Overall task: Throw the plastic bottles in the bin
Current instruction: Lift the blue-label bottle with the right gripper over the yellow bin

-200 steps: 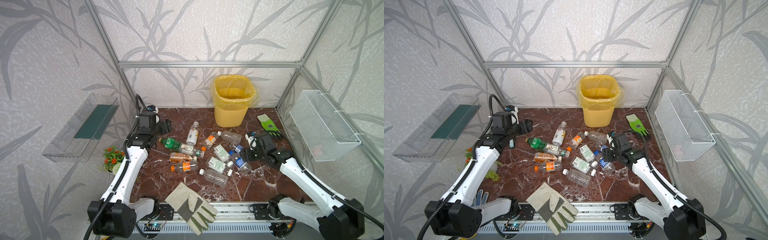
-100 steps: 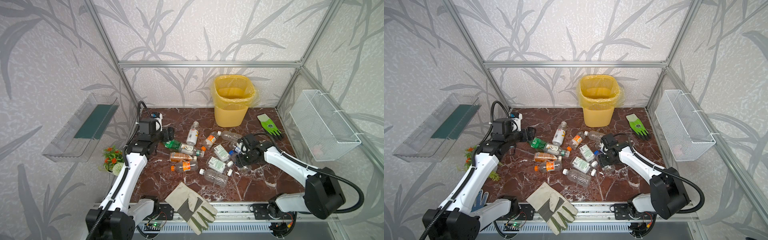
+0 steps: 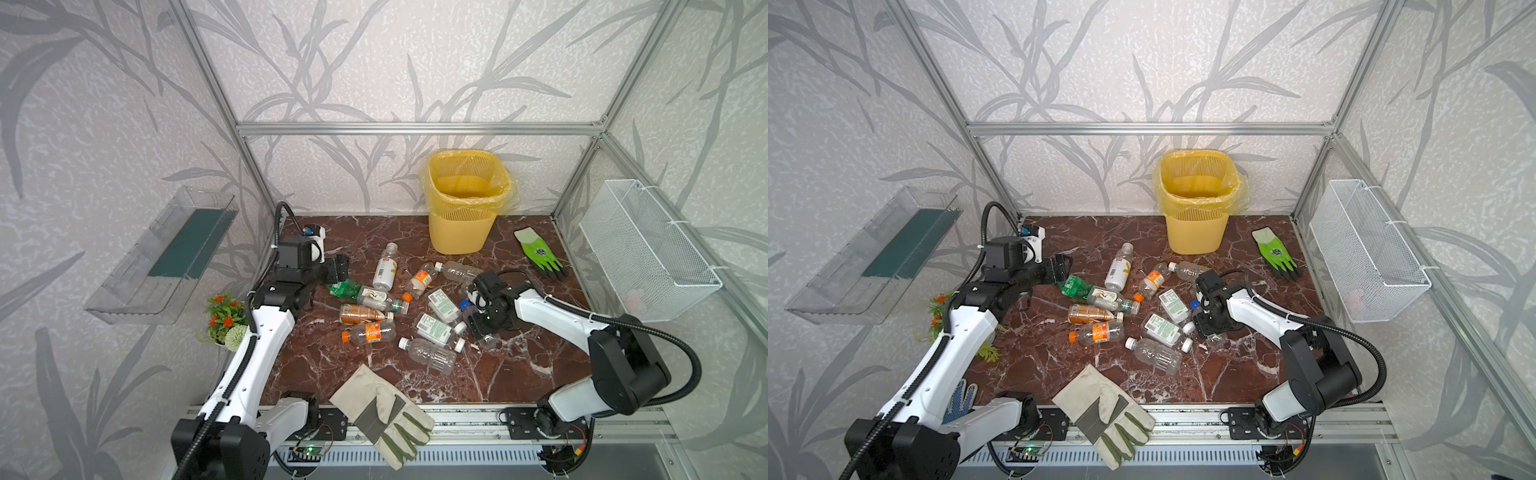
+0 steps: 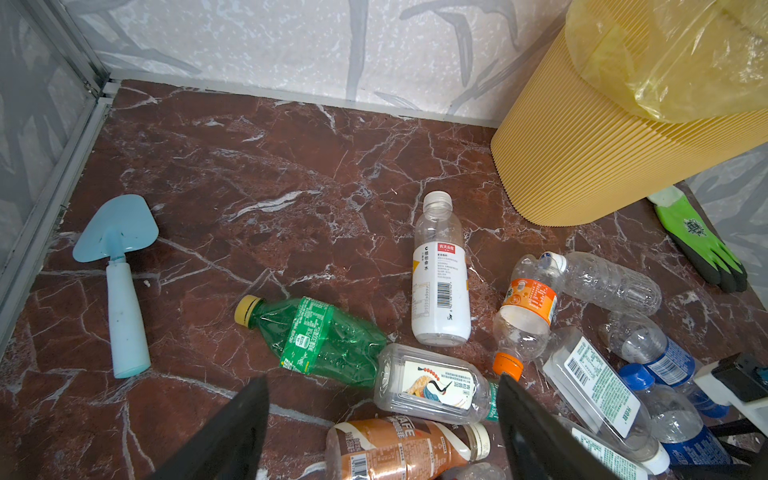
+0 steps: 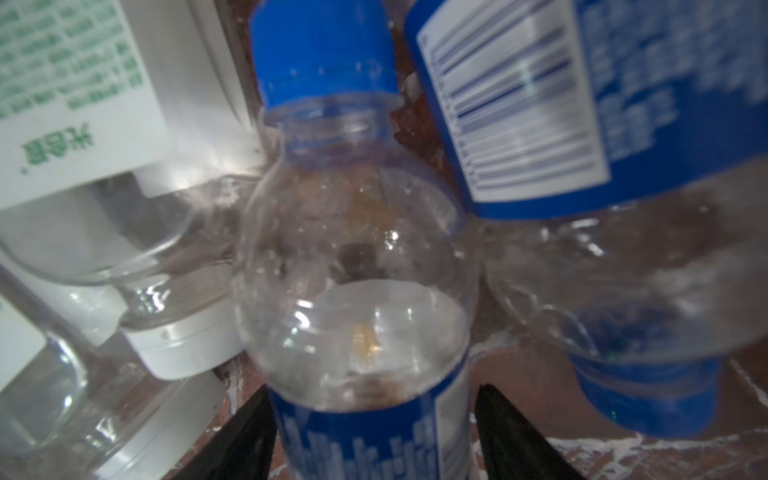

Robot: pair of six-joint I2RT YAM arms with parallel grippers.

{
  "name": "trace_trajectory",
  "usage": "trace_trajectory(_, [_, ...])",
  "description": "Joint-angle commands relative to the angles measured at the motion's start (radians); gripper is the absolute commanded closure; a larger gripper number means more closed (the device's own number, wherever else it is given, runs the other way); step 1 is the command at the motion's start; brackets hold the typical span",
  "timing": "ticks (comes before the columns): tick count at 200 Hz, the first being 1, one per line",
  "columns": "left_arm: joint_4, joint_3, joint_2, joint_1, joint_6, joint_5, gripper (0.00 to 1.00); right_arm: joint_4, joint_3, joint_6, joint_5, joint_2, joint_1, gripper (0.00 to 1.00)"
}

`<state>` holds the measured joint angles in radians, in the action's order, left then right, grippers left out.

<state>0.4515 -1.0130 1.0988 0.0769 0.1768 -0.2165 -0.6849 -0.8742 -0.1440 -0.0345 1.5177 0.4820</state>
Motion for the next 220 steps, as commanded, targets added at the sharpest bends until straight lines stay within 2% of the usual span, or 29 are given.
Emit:
trace_trajectory(1, [-0.002,0.012,-0.030,0.001,-0.004,-0.014,0.15,-0.008,-0.031,0.023,0.007,0.008,0.007,0.27])
trace_trajectory(30, [-0.004,0.014,-0.035,0.001,-0.002,-0.015,0.15,-0.024,-0.036,0.028,0.015,0.014,0.012,0.36])
trace_trajectory(60, [-0.006,0.017,-0.039,0.001,-0.001,-0.013,0.15,-0.071,-0.054,0.031,0.008,-0.043,0.025,0.46])
trace_trajectory(101, [-0.007,0.017,-0.042,0.000,0.004,-0.020,0.15,-0.138,-0.069,0.009,-0.011,-0.172,0.028,0.52])
trace_trajectory(119, [-0.011,0.020,-0.045,0.001,0.011,-0.022,0.15,-0.162,-0.063,-0.033,-0.009,-0.256,0.027,0.52])
trace_trajectory(149, [-0.035,0.034,-0.040,0.001,0.038,-0.047,0.15,-0.093,0.040,-0.191,0.106,-0.473,0.001,0.50])
trace_trajectory(167, [-0.040,0.031,-0.025,0.003,0.050,-0.065,0.15,-0.054,0.126,-0.274,0.117,-0.600,-0.093,0.48])
trace_trajectory(191, [-0.038,0.032,-0.018,0.007,0.055,-0.070,0.15,-0.027,0.214,-0.319,-0.022,-0.700,-0.318,0.48])
trace_trajectory(206, [-0.037,0.031,-0.012,0.011,0.055,-0.071,0.15,-0.008,0.258,-0.322,-0.109,-0.710,-0.423,0.48])
trace_trajectory(220, [-0.035,0.028,-0.007,0.012,0.055,-0.073,0.15,0.014,0.272,-0.318,-0.157,-0.682,-0.454,0.48])
